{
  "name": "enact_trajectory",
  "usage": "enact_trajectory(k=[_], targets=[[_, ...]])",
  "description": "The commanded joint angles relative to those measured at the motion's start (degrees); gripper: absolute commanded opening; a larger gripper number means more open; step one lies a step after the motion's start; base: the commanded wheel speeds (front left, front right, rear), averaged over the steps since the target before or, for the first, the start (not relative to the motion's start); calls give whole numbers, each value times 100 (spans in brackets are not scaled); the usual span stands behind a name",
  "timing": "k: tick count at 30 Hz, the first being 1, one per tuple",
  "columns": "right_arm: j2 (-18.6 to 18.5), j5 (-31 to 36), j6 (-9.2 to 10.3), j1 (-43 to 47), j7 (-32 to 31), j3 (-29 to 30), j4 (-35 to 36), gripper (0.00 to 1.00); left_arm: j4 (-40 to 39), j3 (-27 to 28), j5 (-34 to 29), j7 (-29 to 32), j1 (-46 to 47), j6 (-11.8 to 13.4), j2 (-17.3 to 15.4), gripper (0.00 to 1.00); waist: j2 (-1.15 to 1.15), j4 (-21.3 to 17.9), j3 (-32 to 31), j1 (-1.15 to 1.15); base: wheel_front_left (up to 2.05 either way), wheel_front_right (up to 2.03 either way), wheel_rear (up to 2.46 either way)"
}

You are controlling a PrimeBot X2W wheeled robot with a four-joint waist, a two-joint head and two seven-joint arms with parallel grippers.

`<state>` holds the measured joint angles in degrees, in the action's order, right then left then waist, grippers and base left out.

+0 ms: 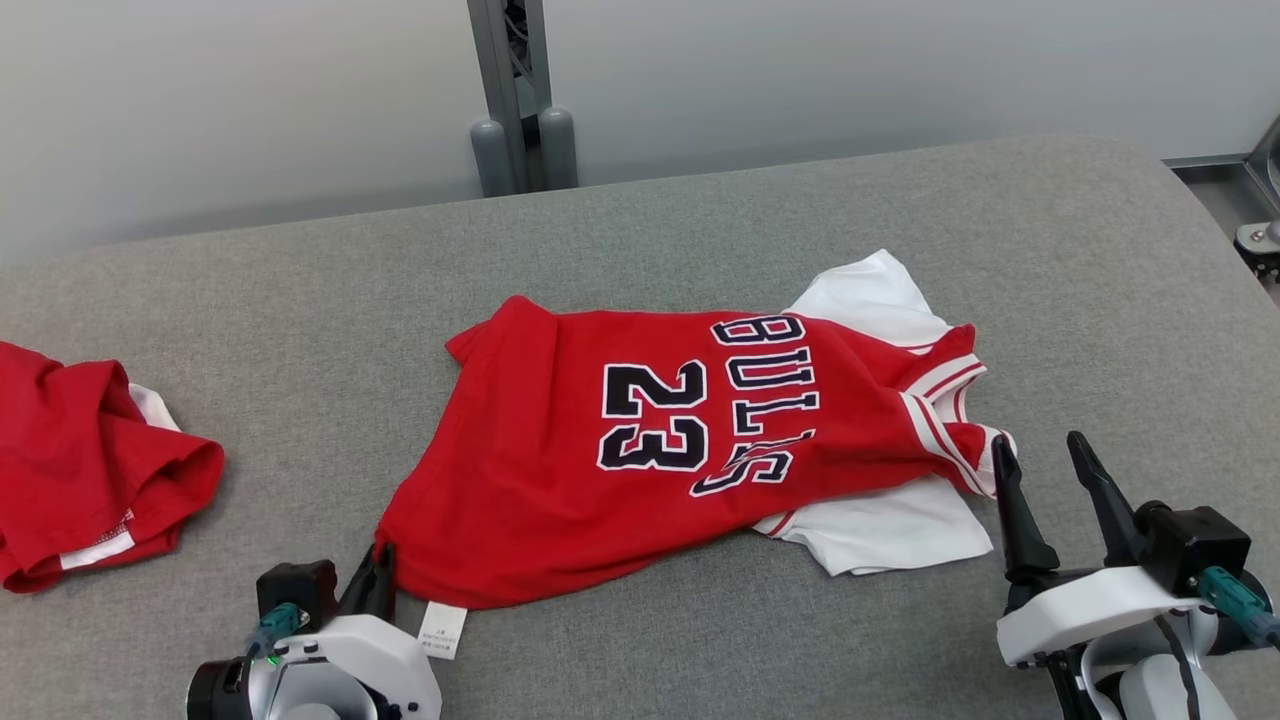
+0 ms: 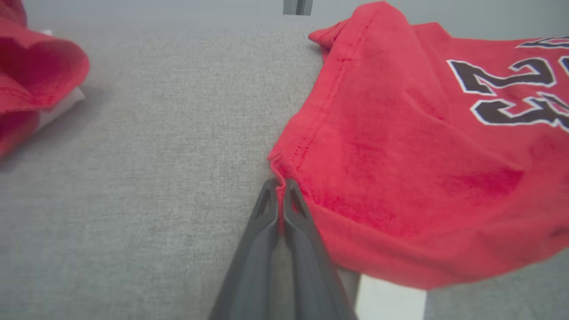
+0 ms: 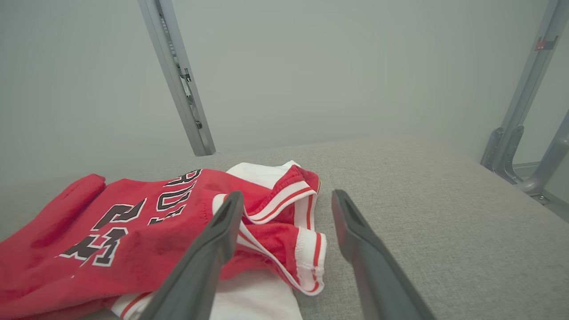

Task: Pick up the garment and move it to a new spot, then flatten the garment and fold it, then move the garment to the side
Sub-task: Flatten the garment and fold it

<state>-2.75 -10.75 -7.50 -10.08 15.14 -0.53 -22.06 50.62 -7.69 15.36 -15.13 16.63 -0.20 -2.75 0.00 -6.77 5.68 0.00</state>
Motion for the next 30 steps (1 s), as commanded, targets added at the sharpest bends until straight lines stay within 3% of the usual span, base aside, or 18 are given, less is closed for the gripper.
enact_trajectory(k=[1,5,10,16,30], targets=[[-32,-15,2,-55,8,21,-7,100,-94,36,33,5,23,43,-30,0,0,5,-9,0,0,0,0],[-33,2,2,42,8,128,-78,100,-341,85,47,5,-102,101,-29,0,0,9,-55,0,0,0,0],[-32,-304,2,120,7,294,-748,100,-512,53,67,4,-232,123,-29,0,0,-1,-141,0,0,0,0],[-49,-568,2,-133,7,-36,-1671,100,-592,-65,133,4,-285,173,-29,0,0,30,-132,0,0,0,0],[-34,-1089,2,-537,8,-307,-2437,100,-664,5,-75,3,-222,133,-28,0,0,146,41,0,0,0,0]])
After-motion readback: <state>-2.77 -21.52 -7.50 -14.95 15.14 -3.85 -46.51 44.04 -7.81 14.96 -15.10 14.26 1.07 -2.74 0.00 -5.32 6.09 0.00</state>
